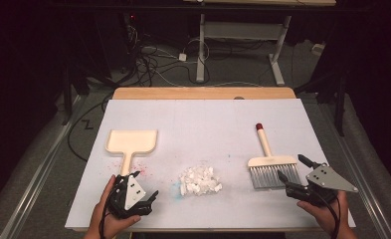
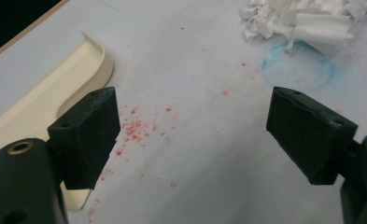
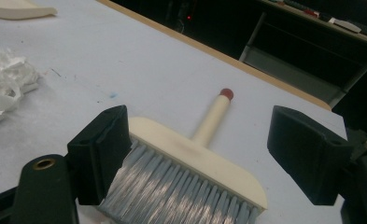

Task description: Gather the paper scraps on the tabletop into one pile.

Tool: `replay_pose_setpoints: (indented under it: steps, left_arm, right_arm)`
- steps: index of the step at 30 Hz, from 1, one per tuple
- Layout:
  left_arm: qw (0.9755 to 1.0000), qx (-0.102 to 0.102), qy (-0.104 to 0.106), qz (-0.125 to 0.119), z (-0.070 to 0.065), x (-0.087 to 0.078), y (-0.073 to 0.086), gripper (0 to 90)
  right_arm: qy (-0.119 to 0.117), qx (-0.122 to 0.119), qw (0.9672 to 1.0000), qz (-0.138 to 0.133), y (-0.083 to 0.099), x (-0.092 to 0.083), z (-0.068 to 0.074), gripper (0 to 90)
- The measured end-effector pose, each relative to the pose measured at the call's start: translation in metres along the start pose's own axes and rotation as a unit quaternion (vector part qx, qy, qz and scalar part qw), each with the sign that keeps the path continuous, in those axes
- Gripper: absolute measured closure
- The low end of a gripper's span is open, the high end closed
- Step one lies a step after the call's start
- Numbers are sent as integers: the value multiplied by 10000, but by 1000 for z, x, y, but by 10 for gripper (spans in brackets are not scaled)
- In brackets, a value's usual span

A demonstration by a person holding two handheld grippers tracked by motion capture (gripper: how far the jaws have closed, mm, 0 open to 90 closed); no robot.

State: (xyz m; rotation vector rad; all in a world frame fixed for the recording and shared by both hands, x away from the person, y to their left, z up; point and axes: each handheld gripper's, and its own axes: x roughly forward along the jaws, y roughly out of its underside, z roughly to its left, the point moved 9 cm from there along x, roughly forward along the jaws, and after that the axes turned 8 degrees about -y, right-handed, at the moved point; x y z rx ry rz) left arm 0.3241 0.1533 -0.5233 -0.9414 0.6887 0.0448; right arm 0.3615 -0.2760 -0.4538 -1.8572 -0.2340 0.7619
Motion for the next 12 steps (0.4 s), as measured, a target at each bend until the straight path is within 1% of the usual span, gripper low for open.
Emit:
replay_pose_setpoints:
  steps: [3,6,12]
  left_arm:
    - [10000,6,0,10,0,0,0,168]
    - [10000,19,-9,13,-1,0,0,168]
    - [10000,61,30,60,-1,4,0,168]
  right_arm:
    - [-16,10,10000,76,1,2,-1,214]
    - [-24,42,10000,58,1,2,-1,215]
    - [-30,-10,10000,69,1,4,2,218]
